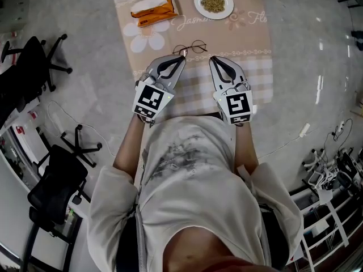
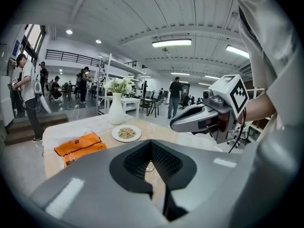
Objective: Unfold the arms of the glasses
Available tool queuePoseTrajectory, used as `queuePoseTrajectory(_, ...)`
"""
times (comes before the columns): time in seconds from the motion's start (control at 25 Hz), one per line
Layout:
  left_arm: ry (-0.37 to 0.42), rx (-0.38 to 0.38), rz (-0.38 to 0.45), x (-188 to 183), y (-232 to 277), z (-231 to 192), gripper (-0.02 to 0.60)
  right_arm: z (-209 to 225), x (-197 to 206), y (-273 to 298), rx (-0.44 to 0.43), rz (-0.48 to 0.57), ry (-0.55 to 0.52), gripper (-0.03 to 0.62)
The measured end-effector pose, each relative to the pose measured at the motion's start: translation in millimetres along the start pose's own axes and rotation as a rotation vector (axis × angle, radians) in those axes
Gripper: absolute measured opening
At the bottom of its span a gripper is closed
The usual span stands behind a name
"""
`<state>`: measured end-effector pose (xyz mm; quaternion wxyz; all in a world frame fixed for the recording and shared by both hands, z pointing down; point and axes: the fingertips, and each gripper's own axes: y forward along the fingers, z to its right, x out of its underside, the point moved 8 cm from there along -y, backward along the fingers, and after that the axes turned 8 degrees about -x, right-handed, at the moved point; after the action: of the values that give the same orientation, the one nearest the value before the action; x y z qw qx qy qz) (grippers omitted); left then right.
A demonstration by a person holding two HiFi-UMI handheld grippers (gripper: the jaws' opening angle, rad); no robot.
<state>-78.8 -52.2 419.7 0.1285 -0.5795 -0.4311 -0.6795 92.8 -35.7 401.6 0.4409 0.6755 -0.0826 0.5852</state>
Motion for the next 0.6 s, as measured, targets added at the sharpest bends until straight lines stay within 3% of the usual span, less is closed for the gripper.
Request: queuePoseTrajectory(0.6, 0.032, 0.033, -0.100, 28, 36, -12, 0.018, 9, 27, 27, -0.014, -0.073, 0.024, 0.018)
